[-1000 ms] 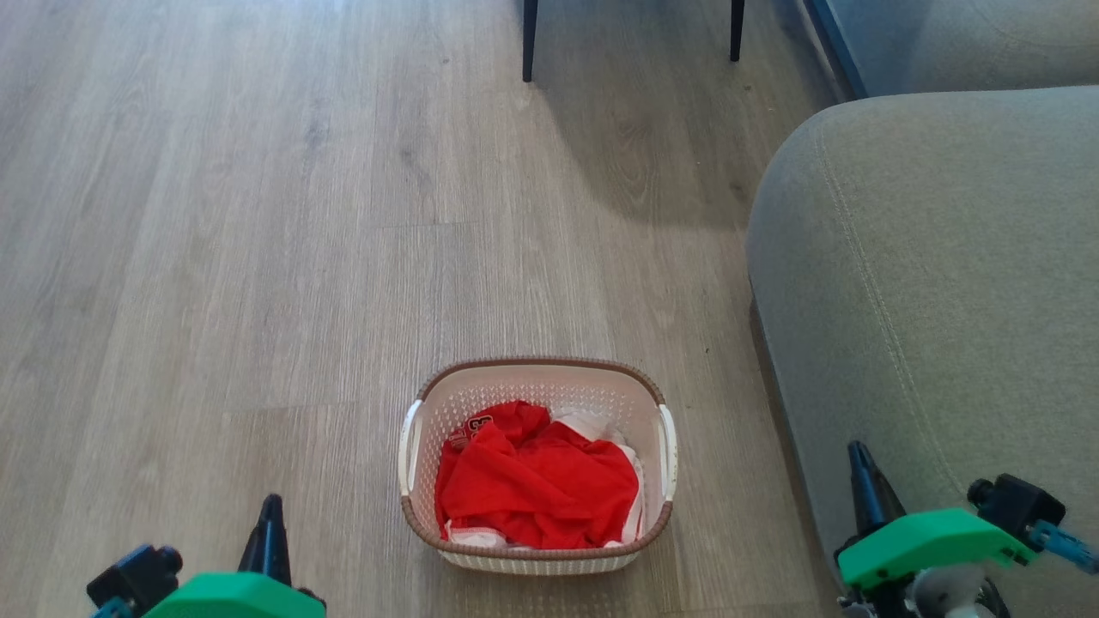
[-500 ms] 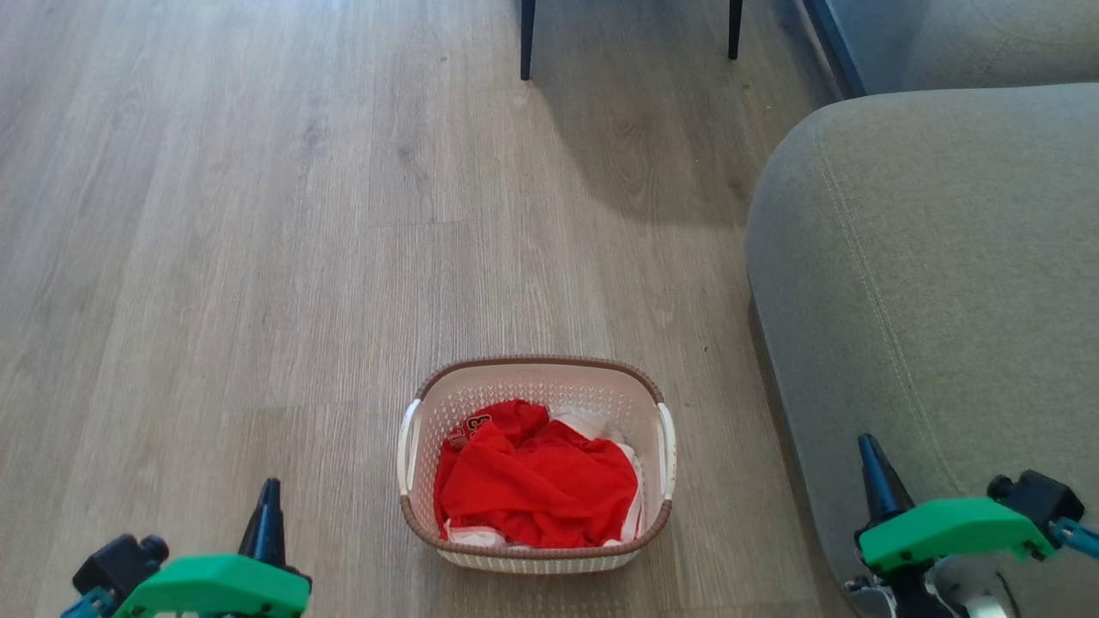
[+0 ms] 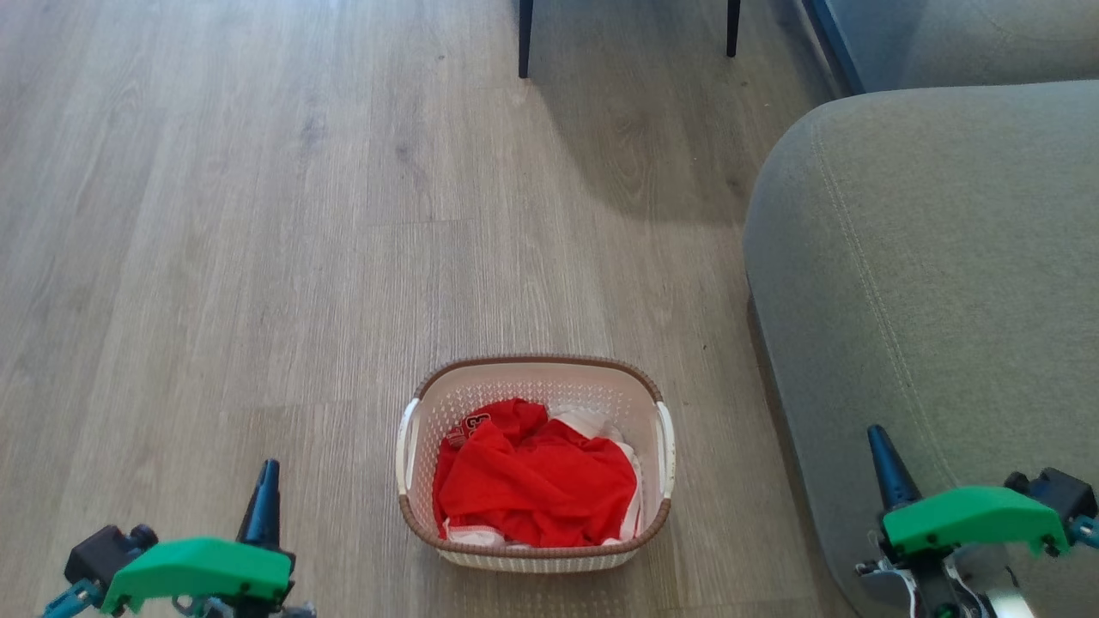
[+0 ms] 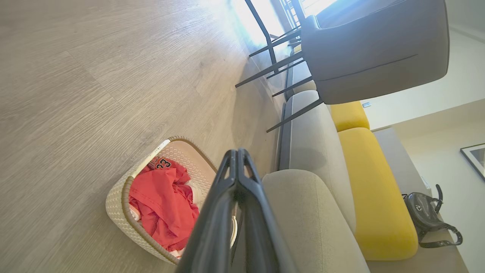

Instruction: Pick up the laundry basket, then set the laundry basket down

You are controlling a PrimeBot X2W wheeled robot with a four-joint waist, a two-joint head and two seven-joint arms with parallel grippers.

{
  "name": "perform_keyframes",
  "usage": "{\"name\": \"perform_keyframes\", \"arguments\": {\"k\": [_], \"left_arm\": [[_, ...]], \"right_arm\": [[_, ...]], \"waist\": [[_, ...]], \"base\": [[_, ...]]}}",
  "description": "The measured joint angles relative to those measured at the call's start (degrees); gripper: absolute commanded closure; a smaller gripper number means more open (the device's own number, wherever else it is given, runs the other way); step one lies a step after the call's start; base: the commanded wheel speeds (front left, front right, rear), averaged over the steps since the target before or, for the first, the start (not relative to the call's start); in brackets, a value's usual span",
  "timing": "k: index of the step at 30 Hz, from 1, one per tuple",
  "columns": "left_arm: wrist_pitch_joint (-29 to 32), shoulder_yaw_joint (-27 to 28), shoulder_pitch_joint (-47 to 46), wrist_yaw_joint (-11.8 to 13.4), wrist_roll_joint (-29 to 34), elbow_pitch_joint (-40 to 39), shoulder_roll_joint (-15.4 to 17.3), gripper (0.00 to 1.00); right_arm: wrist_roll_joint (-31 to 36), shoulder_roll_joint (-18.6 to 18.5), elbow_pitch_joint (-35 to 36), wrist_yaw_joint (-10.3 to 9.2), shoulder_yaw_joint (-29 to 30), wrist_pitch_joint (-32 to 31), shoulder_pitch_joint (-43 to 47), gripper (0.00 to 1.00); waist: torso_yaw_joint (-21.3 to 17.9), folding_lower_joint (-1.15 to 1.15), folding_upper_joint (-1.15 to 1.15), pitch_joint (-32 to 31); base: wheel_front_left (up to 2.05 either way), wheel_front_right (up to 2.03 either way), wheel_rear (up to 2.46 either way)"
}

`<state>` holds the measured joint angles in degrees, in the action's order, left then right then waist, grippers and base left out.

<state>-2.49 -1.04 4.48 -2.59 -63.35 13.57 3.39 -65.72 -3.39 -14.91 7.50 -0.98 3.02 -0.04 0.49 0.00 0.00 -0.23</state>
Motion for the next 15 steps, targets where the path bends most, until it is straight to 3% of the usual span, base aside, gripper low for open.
{"name": "perform_keyframes", "arguments": {"k": [15], "left_arm": [[2.5,1.52,-2.36,-1.52,-9.6,0.52,-0.01,1.0]], "right_arm": [[-8.92,-0.01,-0.25,-0.01,2.1,-2.43,-1.04,1.0]], "waist": [[-0.16,0.0,0.0,0.13]], "base": [[0.0,0.0,0.0]]}}
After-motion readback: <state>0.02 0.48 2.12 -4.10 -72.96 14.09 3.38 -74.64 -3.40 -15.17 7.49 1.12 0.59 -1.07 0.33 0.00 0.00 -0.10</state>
